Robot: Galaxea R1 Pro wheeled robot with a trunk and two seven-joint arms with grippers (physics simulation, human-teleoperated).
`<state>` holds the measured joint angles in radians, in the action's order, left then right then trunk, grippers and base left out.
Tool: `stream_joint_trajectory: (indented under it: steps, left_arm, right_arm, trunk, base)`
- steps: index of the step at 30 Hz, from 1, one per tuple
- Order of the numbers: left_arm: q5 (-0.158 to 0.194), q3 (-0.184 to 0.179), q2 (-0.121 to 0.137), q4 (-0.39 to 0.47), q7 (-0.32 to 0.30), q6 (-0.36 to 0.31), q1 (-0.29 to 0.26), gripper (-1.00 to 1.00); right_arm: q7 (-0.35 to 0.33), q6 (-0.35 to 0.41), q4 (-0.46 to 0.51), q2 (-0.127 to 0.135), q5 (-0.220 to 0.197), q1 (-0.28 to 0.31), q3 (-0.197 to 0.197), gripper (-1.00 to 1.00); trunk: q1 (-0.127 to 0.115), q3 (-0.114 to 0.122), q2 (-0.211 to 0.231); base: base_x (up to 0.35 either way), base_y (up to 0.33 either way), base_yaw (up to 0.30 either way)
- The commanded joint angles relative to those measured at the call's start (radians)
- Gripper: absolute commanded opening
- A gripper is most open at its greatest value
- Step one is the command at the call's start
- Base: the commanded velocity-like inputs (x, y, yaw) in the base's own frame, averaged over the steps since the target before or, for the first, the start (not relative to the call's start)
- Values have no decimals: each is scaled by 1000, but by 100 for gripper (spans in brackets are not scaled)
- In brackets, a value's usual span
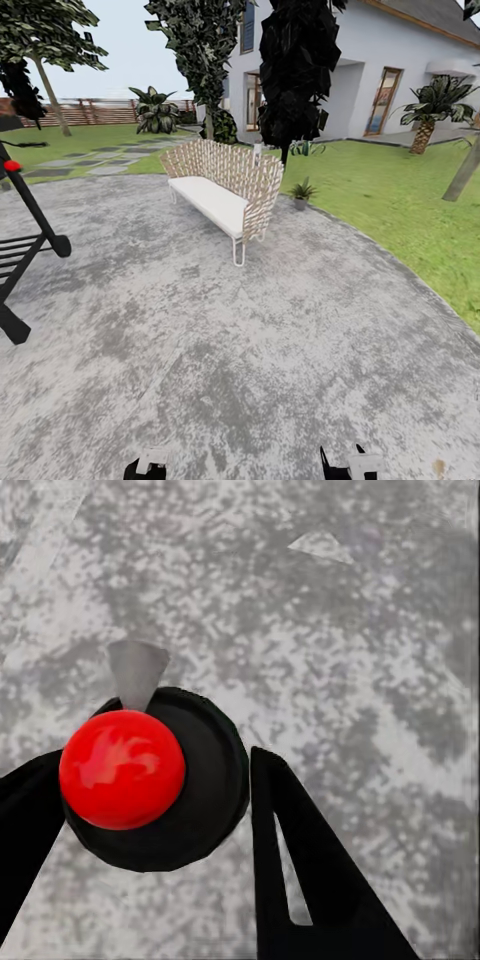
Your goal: Pick up the pesticide atomizer in the garden and spray insectifuge to fully cover both potted plants in the garden.
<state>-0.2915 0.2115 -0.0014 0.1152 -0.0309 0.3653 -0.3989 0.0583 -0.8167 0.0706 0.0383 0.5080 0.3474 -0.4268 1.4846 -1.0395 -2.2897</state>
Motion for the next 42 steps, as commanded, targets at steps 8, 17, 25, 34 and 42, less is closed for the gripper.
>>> stream_joint_trajectory:
  steps: [8, 17, 25, 34, 42]
  left_arm:
    - [-9, 9, 0, 0, -3, 2, 0, -100]
    - [-6, 9, 0, 0, -3, 2, -1, -100]
    - [-5, 9, 0, 0, -3, 3, 0, -100]
    - [-2, 9, 0, 0, -3, 3, 0, -100]
    - [-4, 9, 0, 0, -3, 3, 0, -100]
  right_arm:
    - [6, -2, -1, 0, 10, 1, -4, 100]
    - [6, -2, -2, 0, 10, 1, -4, 100]
    - [6, -2, -2, 0, 10, 1, -4, 100]
    - [6, -2, -1, 0, 10, 1, -4, 100]
    - [2, -2, 0, 0, 17, 1, -2, 100]
  trunk:
    - [0, -1, 0]
    - [0, -1, 0]
    - [0, -1, 0]
    - [0, -1, 0]
    - [0, -1, 0]
  base:
    - [279, -165, -298]
    - [278, -166, -298]
    - [278, -162, -298]
    - [296, -111, -299]
    - [337, -5, -76]
